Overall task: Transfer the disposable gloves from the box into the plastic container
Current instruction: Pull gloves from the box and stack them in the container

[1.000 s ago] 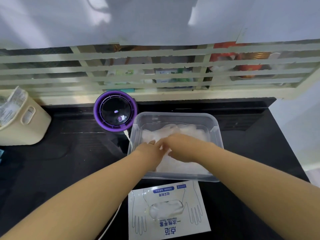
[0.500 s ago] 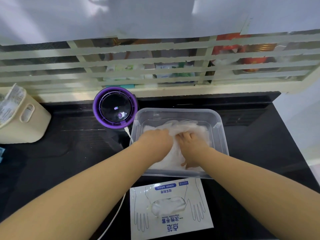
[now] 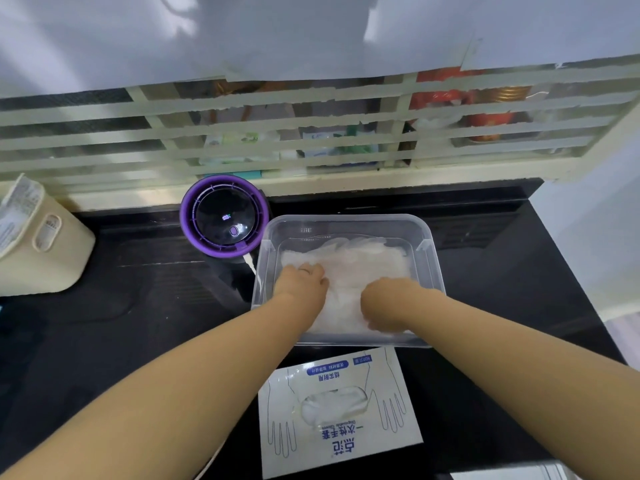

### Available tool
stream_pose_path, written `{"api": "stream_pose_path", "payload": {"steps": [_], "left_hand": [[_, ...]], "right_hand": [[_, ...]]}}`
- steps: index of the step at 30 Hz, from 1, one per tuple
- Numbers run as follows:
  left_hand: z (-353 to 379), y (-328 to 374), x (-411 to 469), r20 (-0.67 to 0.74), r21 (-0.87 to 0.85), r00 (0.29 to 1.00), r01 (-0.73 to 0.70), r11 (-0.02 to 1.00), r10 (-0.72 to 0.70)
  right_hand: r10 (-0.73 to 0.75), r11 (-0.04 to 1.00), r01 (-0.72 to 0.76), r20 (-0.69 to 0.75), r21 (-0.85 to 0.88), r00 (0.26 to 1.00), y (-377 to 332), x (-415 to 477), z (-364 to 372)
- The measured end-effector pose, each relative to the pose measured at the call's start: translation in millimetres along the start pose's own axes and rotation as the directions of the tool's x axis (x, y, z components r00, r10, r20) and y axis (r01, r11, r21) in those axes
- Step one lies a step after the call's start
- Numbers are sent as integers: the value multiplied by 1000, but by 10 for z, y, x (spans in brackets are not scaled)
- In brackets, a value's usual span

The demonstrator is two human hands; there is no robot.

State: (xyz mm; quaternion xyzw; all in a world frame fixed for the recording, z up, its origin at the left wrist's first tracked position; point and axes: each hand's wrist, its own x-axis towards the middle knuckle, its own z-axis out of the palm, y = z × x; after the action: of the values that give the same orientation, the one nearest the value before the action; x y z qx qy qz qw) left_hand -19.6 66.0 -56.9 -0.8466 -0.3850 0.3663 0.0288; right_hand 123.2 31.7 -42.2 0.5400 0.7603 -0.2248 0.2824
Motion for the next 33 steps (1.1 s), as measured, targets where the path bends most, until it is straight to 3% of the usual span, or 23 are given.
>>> {"api": "stream_pose_path", "payload": {"steps": [3, 6, 10, 12, 14, 16, 19, 21, 24, 28, 33], "left_hand": [[12, -52, 15, -61, 165, 998, 11, 986, -1], [-56, -109, -77, -96, 156, 995, 5, 988, 10], [-190, -180, -360, -140, 61, 987, -76, 995, 84], [-246, -223, -514, -238, -23, 963, -137, 990, 128], [-253, -226, -693, -360, -143, 922, -205, 968, 142], [-190, -198, -913, -441, -252, 891, -234, 939, 104], [-30, -59, -1239, -534, -347, 843, -288, 892, 65], [104, 80, -1409, -480, -372, 875, -268, 889, 63], [372, 237, -1447, -283, -416, 953, -220, 882, 105], [628, 387, -1485, -6, -579, 999, -34, 815, 38], [663, 460, -1458, 17, -647, 1000, 20, 762, -12]], "right_hand": [[18, 1000, -17, 74, -5, 997, 40, -21, -16], [-10, 998, 8, 47, 56, 999, 30, -155, -141], [-36, 981, 79, -231, 177, 972, -15, -485, -343], [-86, 955, 186, -383, 231, 920, -87, -704, -402], [-191, 917, 317, -434, 241, 881, -202, -945, -388], [-314, 896, 397, -350, 200, 883, -332, -1107, -248], [-391, 916, 396, -81, 70, 917, -451, -1087, 169], [-365, 926, 367, 42, -89, 930, -466, -990, 433], [-302, 941, 298, 1, -161, 953, -445, -840, 601], [-306, 938, 295, -32, -184, 952, -460, -753, 682], [-388, 917, 366, -136, -159, 912, -471, -575, 712]]}}
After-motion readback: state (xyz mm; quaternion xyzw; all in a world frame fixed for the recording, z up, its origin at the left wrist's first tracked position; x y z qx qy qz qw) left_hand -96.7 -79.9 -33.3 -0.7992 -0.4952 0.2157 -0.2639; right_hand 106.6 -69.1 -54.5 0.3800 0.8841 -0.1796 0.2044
